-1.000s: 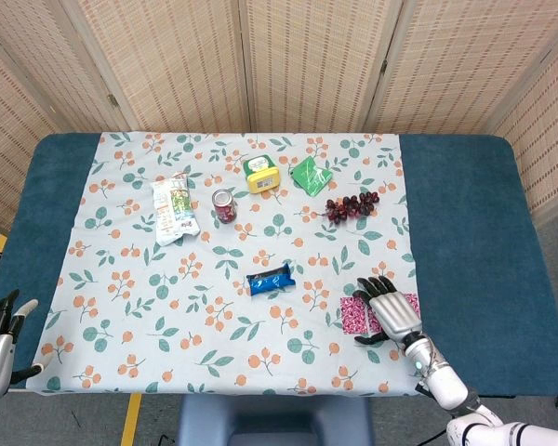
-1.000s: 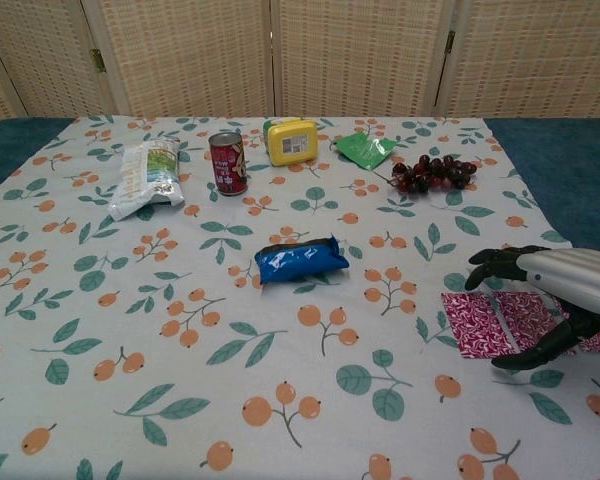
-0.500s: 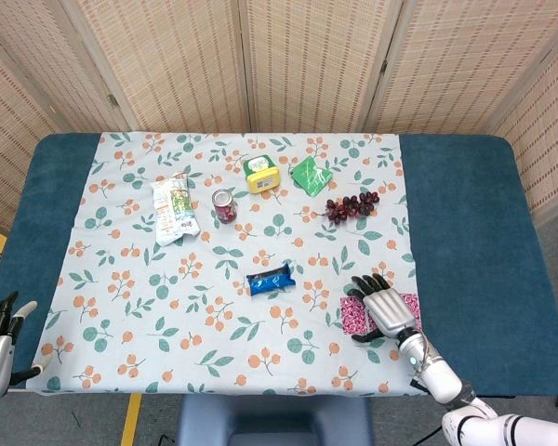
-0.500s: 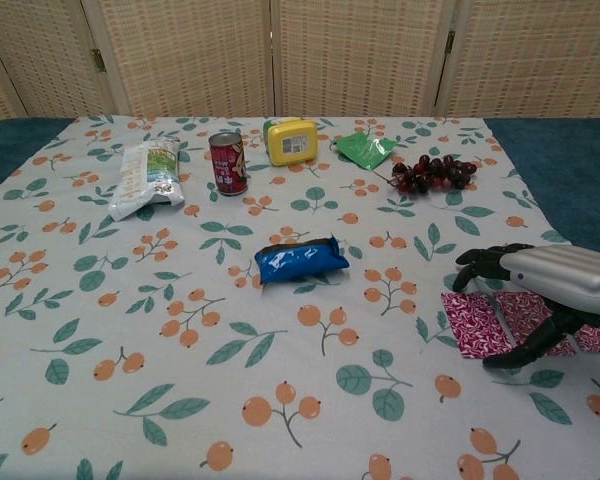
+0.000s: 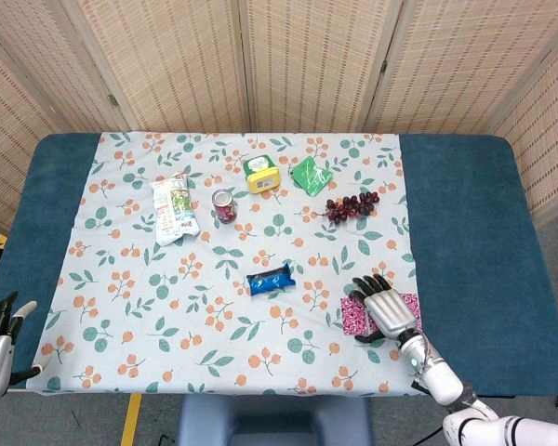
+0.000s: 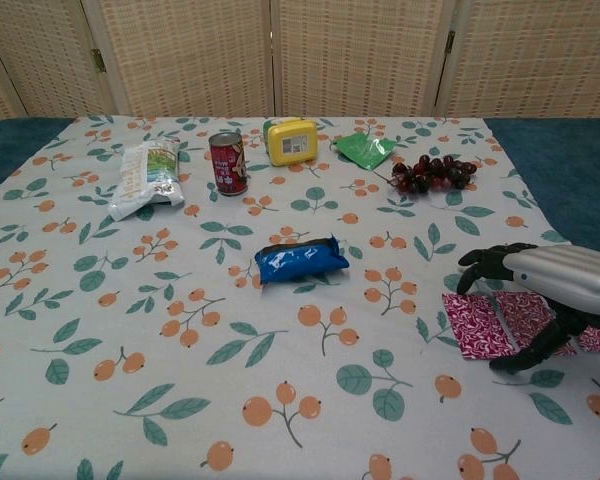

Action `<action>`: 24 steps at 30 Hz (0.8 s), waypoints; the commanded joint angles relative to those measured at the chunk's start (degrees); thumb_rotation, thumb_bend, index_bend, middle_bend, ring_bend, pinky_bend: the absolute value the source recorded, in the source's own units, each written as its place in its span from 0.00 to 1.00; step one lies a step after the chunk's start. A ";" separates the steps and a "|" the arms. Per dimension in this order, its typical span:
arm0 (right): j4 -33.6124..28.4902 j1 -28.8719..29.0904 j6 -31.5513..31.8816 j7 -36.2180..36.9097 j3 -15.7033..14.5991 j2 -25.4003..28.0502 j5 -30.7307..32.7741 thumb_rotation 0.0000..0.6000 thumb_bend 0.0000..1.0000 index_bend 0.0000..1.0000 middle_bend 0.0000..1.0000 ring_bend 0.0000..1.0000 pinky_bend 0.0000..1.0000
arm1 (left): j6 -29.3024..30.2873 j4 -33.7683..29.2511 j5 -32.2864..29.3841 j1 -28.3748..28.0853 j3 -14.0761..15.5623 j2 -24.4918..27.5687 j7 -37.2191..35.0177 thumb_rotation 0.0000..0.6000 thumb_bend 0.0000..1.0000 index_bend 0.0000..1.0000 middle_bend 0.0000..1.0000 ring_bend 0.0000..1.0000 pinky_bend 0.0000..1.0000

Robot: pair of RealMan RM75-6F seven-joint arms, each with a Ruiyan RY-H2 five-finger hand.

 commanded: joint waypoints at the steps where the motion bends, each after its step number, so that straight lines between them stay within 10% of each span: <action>1: 0.23 -0.04 0.16 -0.01 -0.03 -0.20 0.05 0.84 0.19 0.25 0.11 0.00 0.00 | -0.07 0.08 0.00 -0.03 0.00 -0.04 -0.03 1.00 0.22 0.20 0.04 0.08 0.00; 24: -5.45 -3.08 7.07 5.42 0.13 7.06 -2.99 0.92 0.19 0.27 0.12 0.00 0.00 | -0.41 -0.02 -0.06 -0.11 0.01 0.05 -0.04 1.00 0.22 0.20 0.04 0.08 0.00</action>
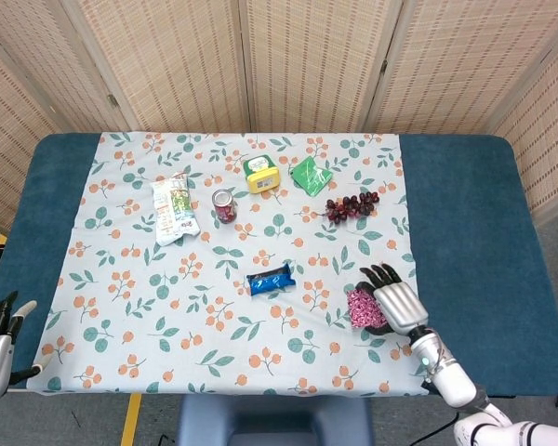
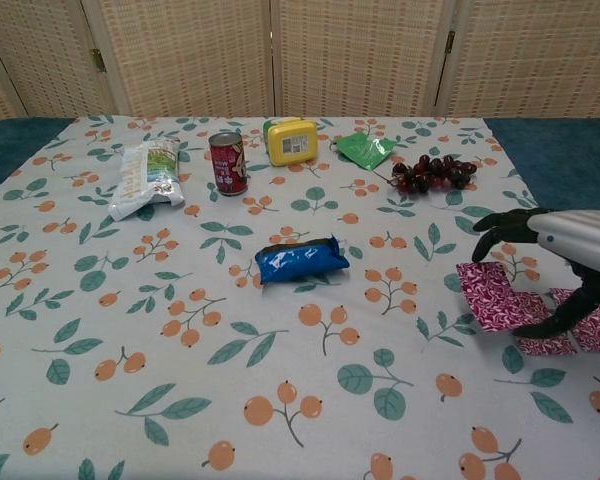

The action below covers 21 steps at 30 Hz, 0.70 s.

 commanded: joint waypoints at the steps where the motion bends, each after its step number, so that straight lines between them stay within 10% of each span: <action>1: -0.05 -1.65 1.39 1.64 -0.63 2.32 0.09 0.91 0.19 0.27 0.12 0.00 0.00 | -0.07 -0.10 0.13 -0.07 0.06 -0.03 0.03 1.00 0.22 0.20 0.04 0.08 0.00; 21: 9.43 -3.81 -2.64 11.10 -2.77 3.10 -0.35 0.91 0.19 0.27 0.12 0.00 0.00 | 0.57 -2.93 1.00 0.08 0.46 0.97 1.72 1.00 0.22 0.20 0.04 0.08 0.00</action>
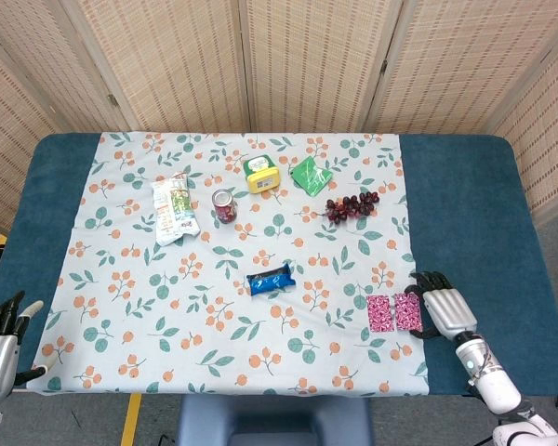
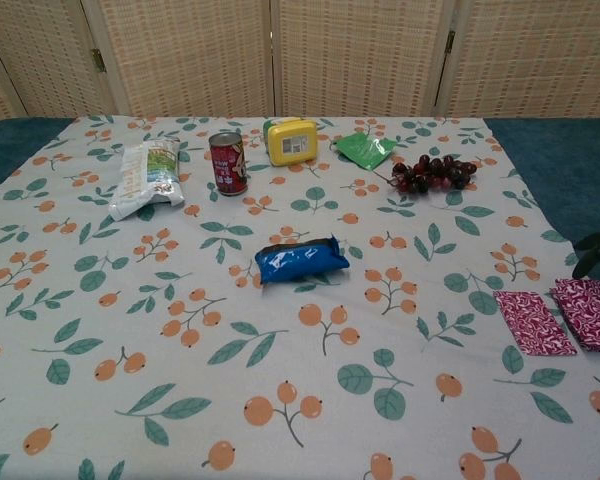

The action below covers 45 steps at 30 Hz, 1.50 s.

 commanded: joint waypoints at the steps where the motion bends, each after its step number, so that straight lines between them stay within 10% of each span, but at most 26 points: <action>1: 0.82 0.10 -0.45 0.73 -0.10 -0.31 -0.50 0.91 0.19 0.27 0.12 0.00 0.00 | 0.01 -0.14 -0.12 0.08 0.03 0.07 0.11 1.00 0.22 0.20 0.04 0.08 0.00; 45: -3.07 2.02 -3.17 -0.06 2.05 -2.64 -0.65 0.91 0.19 0.21 0.11 0.00 0.00 | 0.29 -0.12 0.19 0.14 0.03 -0.13 0.47 1.00 0.22 0.19 0.04 0.08 0.00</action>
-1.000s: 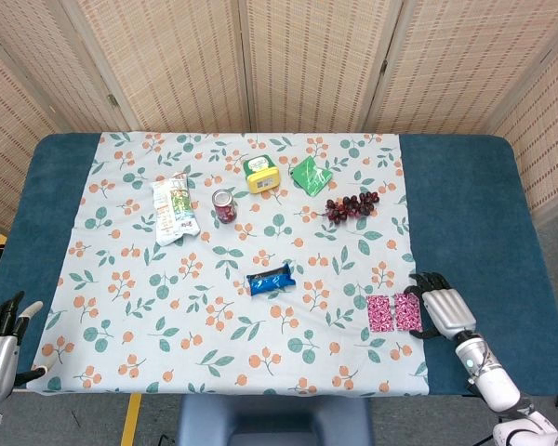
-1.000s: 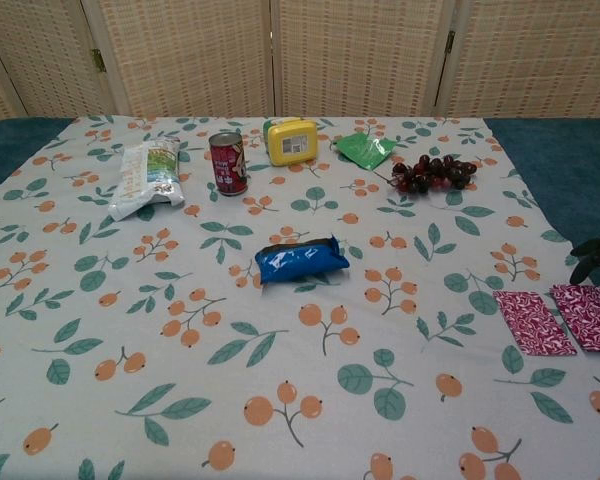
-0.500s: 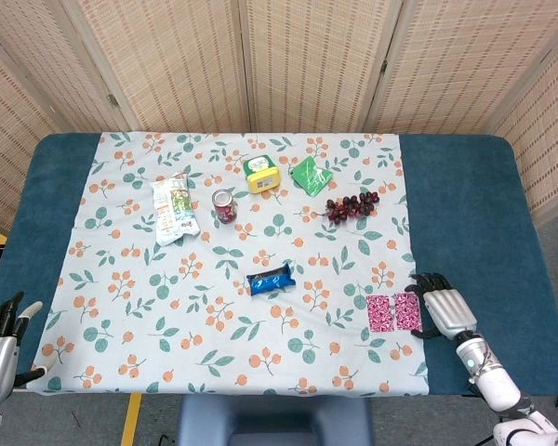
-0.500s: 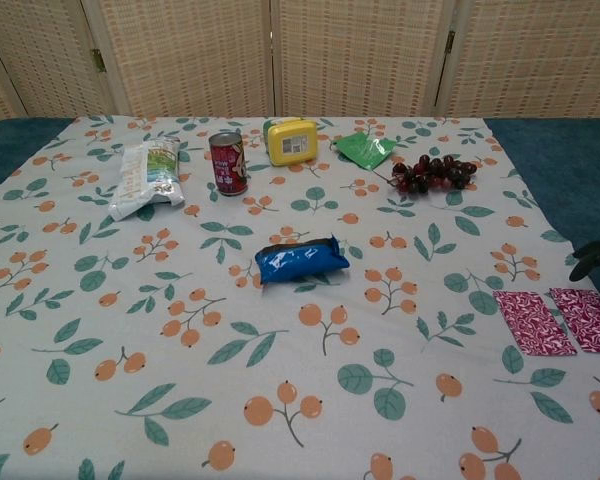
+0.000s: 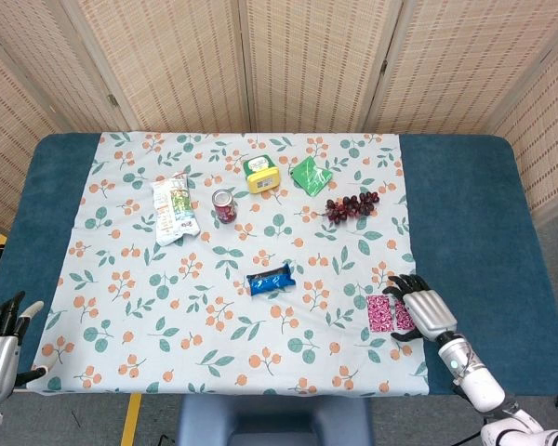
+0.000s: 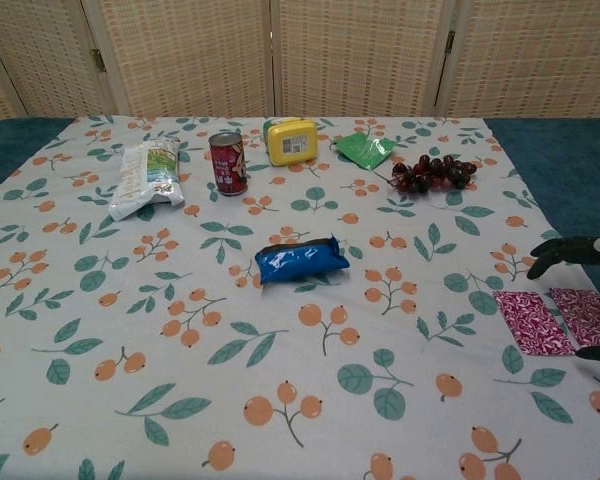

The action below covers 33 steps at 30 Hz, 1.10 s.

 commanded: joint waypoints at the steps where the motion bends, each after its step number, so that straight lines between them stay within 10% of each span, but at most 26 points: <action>1: -0.45 0.78 -0.90 -2.13 0.79 -1.10 1.58 0.91 0.19 0.21 0.11 0.00 0.00 | -0.01 0.24 -0.22 0.05 -0.09 -0.02 -0.29 1.00 0.22 0.19 0.04 0.08 0.00; 33: -1.75 2.64 -3.72 -8.75 1.15 -2.18 8.32 0.90 0.19 0.22 0.11 0.00 0.00 | -0.90 1.10 -0.69 -0.37 -0.26 -0.29 -0.96 1.00 0.22 0.19 0.04 0.08 0.00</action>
